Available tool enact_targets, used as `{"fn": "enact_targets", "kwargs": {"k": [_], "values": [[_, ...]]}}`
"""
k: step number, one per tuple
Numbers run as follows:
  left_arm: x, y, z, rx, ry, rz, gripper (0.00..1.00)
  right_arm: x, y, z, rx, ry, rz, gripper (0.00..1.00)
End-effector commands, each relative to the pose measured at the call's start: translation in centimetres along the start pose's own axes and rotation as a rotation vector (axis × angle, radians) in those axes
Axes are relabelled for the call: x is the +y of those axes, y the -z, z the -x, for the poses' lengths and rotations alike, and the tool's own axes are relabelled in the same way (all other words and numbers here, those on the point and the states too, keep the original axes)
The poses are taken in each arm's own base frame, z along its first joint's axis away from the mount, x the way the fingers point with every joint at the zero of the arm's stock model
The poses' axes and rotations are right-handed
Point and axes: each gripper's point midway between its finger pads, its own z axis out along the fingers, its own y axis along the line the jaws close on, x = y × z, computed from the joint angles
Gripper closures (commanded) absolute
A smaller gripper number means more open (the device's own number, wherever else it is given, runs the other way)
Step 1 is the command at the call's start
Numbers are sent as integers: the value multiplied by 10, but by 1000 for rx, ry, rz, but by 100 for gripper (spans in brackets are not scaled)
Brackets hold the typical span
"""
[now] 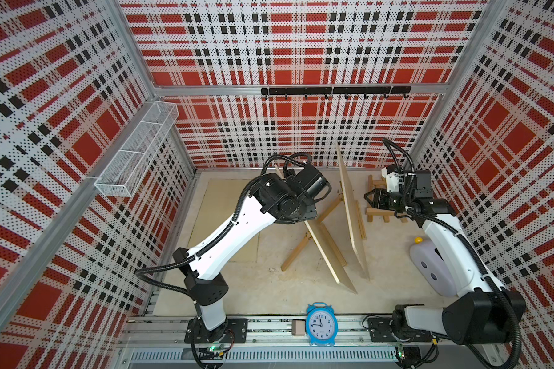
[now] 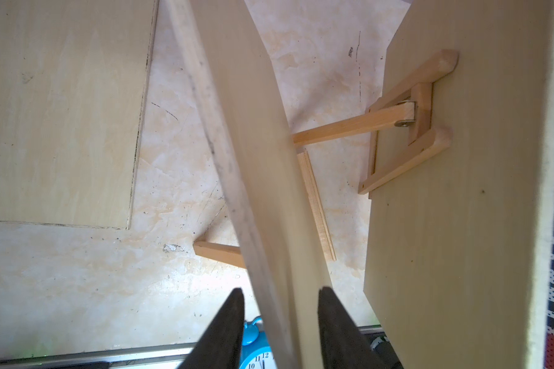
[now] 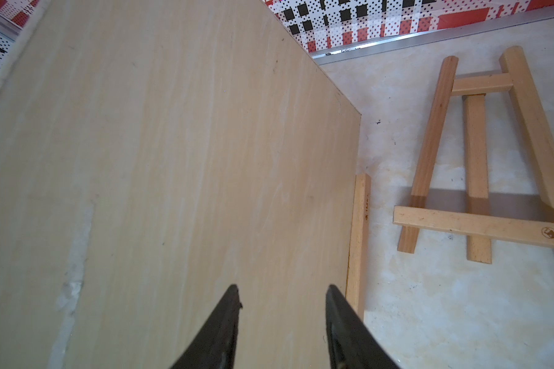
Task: Disassemble the easel
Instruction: Pick up the drawing board from the easel.
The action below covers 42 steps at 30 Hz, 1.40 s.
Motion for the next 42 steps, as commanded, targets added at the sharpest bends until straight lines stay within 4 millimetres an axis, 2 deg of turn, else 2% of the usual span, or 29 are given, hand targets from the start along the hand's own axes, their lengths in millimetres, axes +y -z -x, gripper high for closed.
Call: {"fn": "enact_targets", "kwargs": {"k": [1,6,11,17,24,31,35,42], "values": [[-7,-10,3,8,-5,-9,59,8,2,17,-53,22,33,53],[-14,-22,3,26,-9,-12,67,10,-2,14,-45,10,53,53],[-11,-27,-2,43,-12,3,74,10,-4,12,-43,7,57,53],[-8,-28,-6,55,-10,11,100,10,-3,10,-43,1,63,53],[-12,-23,-1,34,-15,-5,100,11,0,6,-47,-5,64,53],[-25,-17,7,7,-21,-55,100,12,5,2,-56,-6,62,53],[-33,-3,21,-45,-22,-107,100,11,9,1,-60,3,48,53],[-50,38,51,-172,-24,-255,100,14,14,0,-67,4,57,53]]}}
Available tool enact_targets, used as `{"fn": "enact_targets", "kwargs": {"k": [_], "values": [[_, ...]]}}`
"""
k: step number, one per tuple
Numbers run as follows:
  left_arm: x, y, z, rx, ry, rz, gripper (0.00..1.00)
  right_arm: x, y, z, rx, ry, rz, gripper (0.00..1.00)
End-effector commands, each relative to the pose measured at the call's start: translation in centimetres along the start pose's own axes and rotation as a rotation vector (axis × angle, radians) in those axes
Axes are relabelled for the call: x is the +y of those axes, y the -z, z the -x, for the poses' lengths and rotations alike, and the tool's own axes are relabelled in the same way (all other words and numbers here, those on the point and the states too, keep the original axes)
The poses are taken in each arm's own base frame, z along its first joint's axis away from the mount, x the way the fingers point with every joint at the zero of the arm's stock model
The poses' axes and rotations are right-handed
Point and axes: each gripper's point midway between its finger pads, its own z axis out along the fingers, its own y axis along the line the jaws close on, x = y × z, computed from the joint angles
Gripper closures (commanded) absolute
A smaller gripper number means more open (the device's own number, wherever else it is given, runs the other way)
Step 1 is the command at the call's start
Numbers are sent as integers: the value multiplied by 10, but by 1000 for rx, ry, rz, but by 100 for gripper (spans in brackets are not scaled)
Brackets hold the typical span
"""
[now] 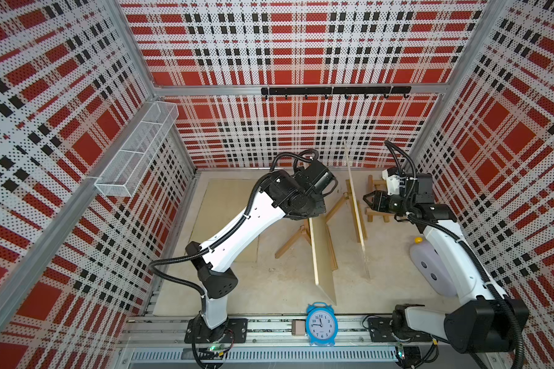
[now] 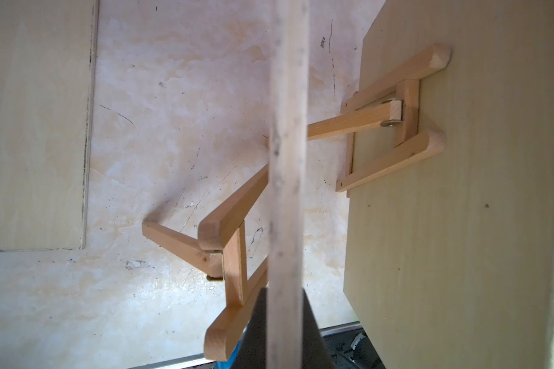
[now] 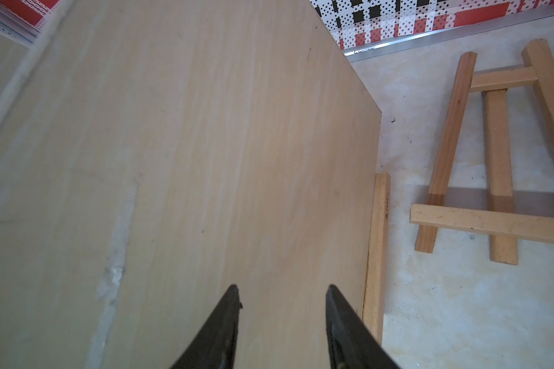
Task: Disassemble the easel
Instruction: Pick up the drawing board from the easel, then place the drawing board on the drawing board.
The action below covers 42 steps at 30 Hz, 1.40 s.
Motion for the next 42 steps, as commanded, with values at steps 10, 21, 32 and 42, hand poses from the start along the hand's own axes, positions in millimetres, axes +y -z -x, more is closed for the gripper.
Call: {"fn": "enact_targets", "kwargs": {"k": [10,21,32,42], "values": [[-30,134,68,-331,18,-368,100,10,17,8,-56,41,10,53],[16,250,76,-555,33,-479,100,17,17,11,-57,43,27,54],[85,349,69,-802,94,-554,100,22,22,12,-62,82,14,54],[154,373,68,-941,171,-349,100,25,33,17,-76,110,-1,53]]}}
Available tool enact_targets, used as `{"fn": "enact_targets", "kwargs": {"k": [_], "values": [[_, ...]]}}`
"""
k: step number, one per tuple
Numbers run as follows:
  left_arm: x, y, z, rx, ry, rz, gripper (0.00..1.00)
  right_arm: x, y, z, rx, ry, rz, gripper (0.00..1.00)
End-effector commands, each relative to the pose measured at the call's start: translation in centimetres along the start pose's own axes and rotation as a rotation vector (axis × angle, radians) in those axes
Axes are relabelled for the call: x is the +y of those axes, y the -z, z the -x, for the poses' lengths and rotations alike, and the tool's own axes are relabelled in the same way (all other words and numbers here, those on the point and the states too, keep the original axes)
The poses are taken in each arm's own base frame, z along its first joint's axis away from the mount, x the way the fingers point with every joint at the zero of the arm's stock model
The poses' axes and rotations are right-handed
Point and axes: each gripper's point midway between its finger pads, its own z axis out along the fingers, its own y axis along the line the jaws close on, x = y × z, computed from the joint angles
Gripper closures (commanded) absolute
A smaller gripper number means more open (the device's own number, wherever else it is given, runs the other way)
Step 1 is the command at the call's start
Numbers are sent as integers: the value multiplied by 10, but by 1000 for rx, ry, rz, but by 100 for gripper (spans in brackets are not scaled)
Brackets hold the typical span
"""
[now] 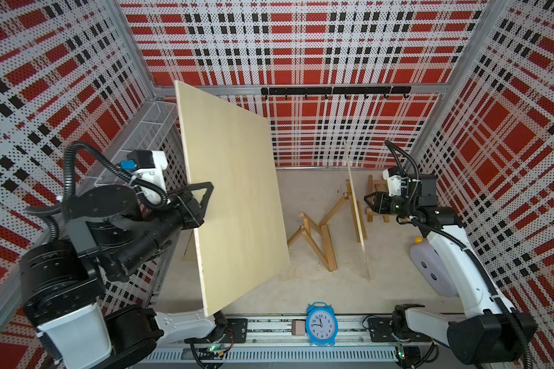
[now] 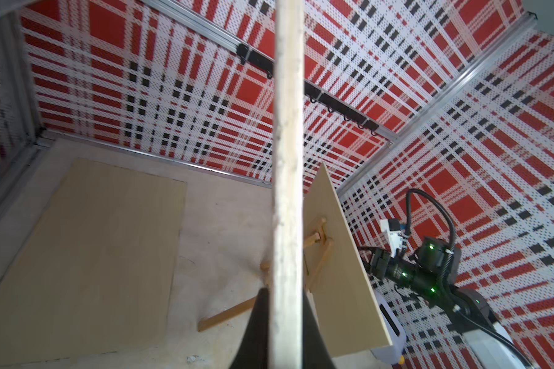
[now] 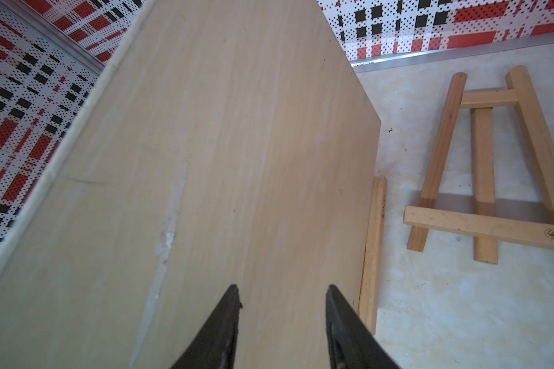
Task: Disassemble the easel
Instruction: Place the drawing board on the drawing board.
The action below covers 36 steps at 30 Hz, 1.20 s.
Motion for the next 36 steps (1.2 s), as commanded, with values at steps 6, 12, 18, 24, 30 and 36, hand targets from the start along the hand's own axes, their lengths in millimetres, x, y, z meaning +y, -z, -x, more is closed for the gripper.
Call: {"fn": "enact_targets", "kwargs": {"k": [6,12,18,24,30,36], "values": [[11,2,47,-201,70,132,100,10,24,22,-64,72,-18,53],[9,-68,5,15,41,190,100,15,32,28,-65,91,-10,53],[6,-161,-49,253,-33,188,100,25,40,31,-72,103,18,53],[25,-226,-63,354,-9,107,100,39,41,28,-88,107,57,53],[87,-270,-79,465,9,133,100,36,39,35,-113,110,16,53],[131,-297,-72,502,10,72,100,35,26,44,-140,86,-38,53]]}}
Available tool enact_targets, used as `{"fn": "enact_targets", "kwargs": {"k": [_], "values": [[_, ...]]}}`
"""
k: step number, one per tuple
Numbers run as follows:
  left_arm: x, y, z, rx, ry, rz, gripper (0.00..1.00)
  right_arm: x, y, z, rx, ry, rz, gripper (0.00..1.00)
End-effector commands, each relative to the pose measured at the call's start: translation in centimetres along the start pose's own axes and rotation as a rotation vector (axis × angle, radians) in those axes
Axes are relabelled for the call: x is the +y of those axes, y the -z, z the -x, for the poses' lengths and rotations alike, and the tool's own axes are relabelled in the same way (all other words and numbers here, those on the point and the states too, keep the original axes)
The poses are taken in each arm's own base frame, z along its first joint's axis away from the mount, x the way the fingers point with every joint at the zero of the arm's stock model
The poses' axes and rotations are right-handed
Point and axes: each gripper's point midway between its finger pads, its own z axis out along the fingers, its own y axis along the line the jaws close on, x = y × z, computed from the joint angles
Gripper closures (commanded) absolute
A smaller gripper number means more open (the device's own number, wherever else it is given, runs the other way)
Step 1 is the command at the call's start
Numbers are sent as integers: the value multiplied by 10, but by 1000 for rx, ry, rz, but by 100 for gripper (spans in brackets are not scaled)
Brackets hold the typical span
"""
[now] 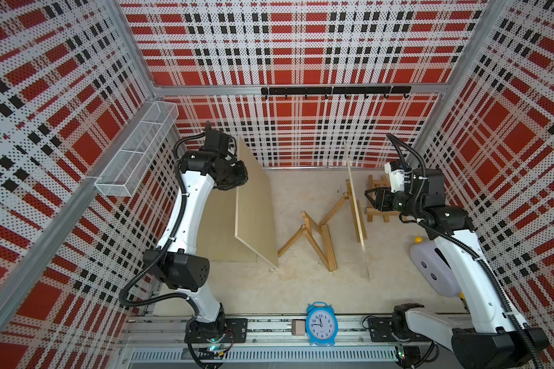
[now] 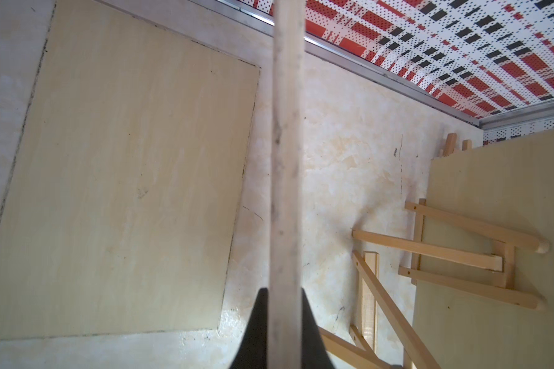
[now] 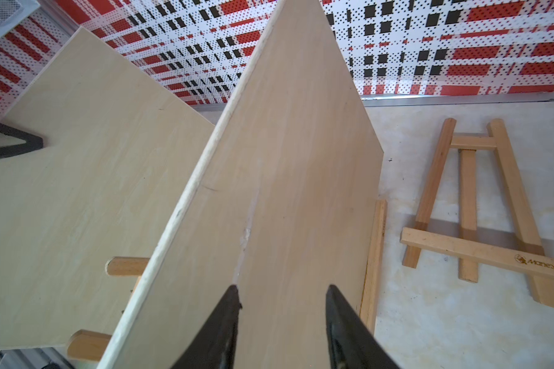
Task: Disassemble the easel
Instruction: Place the drawing board on the drawing board.
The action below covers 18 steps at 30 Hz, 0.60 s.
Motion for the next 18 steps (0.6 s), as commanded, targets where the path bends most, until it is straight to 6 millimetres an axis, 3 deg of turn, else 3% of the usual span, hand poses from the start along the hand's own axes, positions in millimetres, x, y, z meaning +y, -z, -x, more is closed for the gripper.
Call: {"fn": "enact_targets", "kwargs": {"k": [1,6,12,18], "values": [[-24,14,39,-123,-111,-216,100,2,-9,20,-70,7,-38,53],[-5,-16,50,-100,-142,-265,100,19,-33,17,-59,20,-47,53],[36,-43,60,-79,-117,-226,100,32,-52,18,-41,36,-57,53],[81,-63,49,-12,-89,-182,100,31,-56,18,-50,28,-76,53]]}}
